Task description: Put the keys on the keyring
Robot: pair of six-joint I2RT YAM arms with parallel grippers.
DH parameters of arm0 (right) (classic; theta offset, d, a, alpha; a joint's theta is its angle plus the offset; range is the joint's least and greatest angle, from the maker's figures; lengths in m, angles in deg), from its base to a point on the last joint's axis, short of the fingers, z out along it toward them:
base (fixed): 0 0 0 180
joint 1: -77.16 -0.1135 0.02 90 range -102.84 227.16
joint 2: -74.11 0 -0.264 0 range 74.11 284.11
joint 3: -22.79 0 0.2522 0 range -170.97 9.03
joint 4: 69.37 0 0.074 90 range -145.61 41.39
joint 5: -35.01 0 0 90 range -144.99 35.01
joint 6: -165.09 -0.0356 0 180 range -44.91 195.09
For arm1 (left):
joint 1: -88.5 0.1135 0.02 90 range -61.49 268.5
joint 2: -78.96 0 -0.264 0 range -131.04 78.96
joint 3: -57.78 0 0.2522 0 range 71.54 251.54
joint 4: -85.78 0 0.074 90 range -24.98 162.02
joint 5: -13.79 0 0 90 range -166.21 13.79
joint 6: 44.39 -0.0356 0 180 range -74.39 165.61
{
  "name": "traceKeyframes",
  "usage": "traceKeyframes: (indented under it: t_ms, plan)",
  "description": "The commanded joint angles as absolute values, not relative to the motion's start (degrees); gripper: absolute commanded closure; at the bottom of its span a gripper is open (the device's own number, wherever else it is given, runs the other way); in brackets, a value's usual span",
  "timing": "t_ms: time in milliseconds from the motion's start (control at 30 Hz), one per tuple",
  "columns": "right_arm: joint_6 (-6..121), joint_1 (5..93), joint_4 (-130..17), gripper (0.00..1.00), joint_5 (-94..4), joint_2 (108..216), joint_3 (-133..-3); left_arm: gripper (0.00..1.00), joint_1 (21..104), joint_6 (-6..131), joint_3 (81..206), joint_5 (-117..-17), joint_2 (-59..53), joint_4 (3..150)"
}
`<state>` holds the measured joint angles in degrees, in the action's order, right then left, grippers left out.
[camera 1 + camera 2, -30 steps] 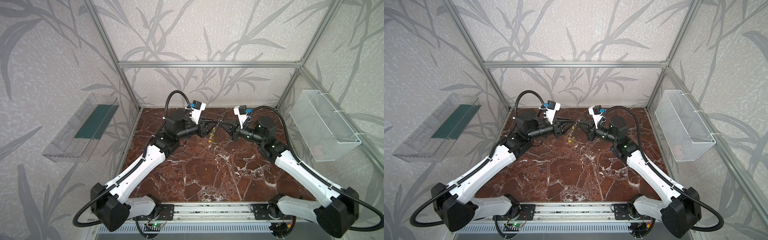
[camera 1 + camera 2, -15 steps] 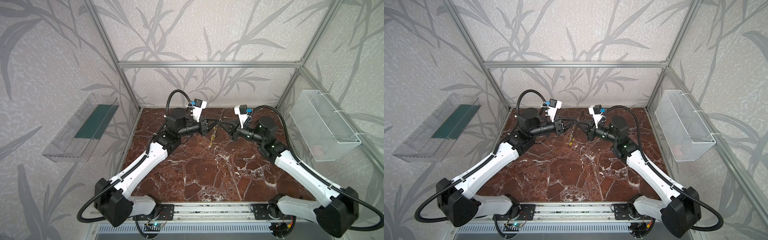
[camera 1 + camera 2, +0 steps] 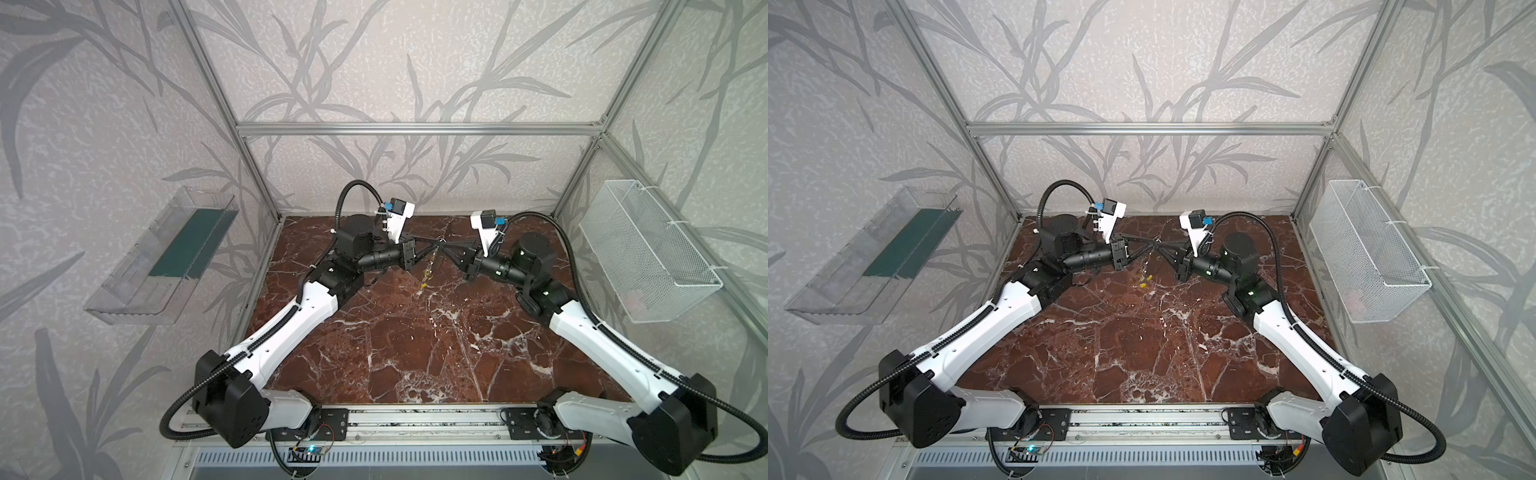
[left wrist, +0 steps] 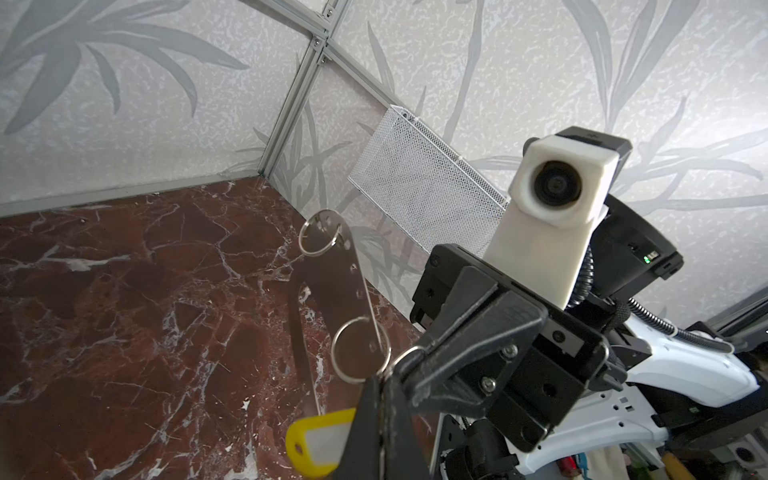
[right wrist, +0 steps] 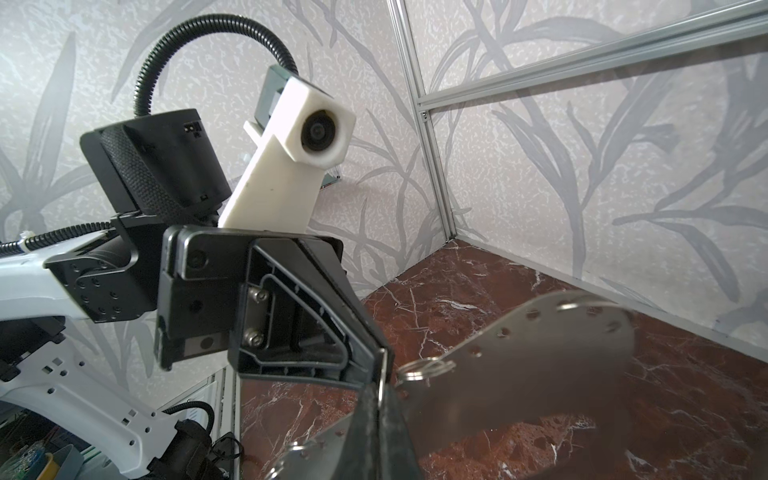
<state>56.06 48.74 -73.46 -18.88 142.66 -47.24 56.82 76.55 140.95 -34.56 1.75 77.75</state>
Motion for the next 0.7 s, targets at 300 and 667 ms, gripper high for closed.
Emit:
traceKeyframes:
  t_ms: [300,667]
  plan:
    - [57.6,49.4,-73.7,0.79,-18.4,140.4,-46.0,1.0,56.7,74.5,141.4,-33.4,3.4,79.0]
    - [62.9,51.3,-61.9,0.72,-17.7,138.7,-50.0,1.0,56.9,63.5,143.1,-36.2,4.6,68.4]
